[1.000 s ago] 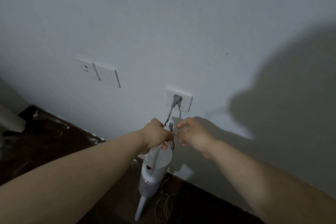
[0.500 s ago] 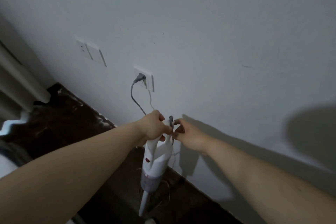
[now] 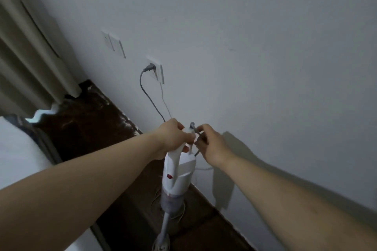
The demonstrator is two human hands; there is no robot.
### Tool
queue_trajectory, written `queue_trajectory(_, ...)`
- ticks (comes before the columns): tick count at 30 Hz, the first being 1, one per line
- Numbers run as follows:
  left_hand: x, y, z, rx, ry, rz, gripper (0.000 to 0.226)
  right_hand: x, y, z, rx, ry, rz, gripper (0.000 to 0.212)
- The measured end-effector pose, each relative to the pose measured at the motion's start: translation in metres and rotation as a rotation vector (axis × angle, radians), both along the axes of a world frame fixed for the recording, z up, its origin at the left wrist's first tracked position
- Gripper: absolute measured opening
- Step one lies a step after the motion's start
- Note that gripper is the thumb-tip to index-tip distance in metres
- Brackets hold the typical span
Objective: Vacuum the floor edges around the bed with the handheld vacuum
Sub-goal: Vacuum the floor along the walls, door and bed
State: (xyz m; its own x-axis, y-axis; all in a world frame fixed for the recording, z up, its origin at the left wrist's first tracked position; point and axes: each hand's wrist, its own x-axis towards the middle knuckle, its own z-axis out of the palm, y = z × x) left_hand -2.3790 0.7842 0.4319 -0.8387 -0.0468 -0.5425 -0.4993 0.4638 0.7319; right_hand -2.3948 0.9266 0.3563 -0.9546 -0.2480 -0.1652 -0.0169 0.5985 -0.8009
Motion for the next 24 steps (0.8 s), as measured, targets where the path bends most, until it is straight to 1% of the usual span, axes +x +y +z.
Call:
queue_trajectory(1, 0.012, 0.007, 0.000, -0.011, 0.015, 0.023, 0.053, 0.008, 0.008, 0.006, -0.018, -0.009, -0.006, 0.015)
queue_trajectory(4, 0.064, 0.036, 0.000, -0.075, 0.023, 0.049, 0.051, 0.054, 0.044, 0.025, -0.086, -0.135, 0.031, 0.025)
queue_trajectory(7, 0.104, 0.049, 0.001, -0.143, 0.042, -0.015, 0.038, 0.089, 0.071, 0.038, -0.071, -0.285, 0.086, 0.036)
queue_trajectory(9, 0.128, 0.059, 0.006, -0.191, 0.078, -0.064, 0.035, 0.108, 0.087, 0.045, -0.131, -0.421, 0.071, 0.044)
queue_trajectory(12, 0.152, 0.065, 0.016, -0.296, 0.156, -0.173, 0.032, 0.133, 0.100, 0.053, -0.135, -0.506, 0.097, 0.052)
queue_trajectory(14, 0.167, 0.069, 0.022, -0.389, 0.211, -0.281, 0.031, 0.154, 0.108, 0.058, -0.146, -0.574, 0.123, 0.057)
queue_trajectory(17, 0.188, 0.074, 0.027, -0.502, 0.294, -0.429, 0.038, 0.189, 0.120, 0.057, -0.320, -0.843, 0.135, 0.067)
queue_trajectory(18, 0.197, 0.075, 0.029, -0.522, 0.321, -0.471, 0.042, 0.201, 0.123, 0.055, -0.386, -0.891, 0.136, 0.070)
queue_trajectory(19, 0.207, 0.076, 0.031, -0.537, 0.354, -0.516, 0.046, 0.215, 0.123, 0.052, -0.450, -0.898, 0.109, 0.070)
queue_trajectory(20, 0.217, 0.077, 0.035, -0.545, 0.395, -0.560, 0.049, 0.229, 0.120, 0.052, -0.501, -0.873, 0.058, 0.062)
queue_trajectory(21, 0.226, 0.078, 0.039, -0.554, 0.434, -0.597, 0.051, 0.239, 0.116, 0.053, -0.553, -0.823, -0.010, 0.047)
queue_trajectory(22, 0.236, 0.079, 0.042, -0.560, 0.471, -0.635, 0.052, 0.251, 0.110, 0.055, -0.566, -0.741, -0.110, 0.029)
queue_trajectory(23, 0.246, 0.078, 0.044, -0.569, 0.512, -0.675, 0.051, 0.261, 0.103, 0.058, -0.563, -0.656, -0.218, 0.017)
queue_trajectory(24, 0.257, 0.078, 0.046, -0.581, 0.553, -0.724, 0.049, 0.272, 0.097, 0.061, -0.536, -0.571, -0.300, 0.017)
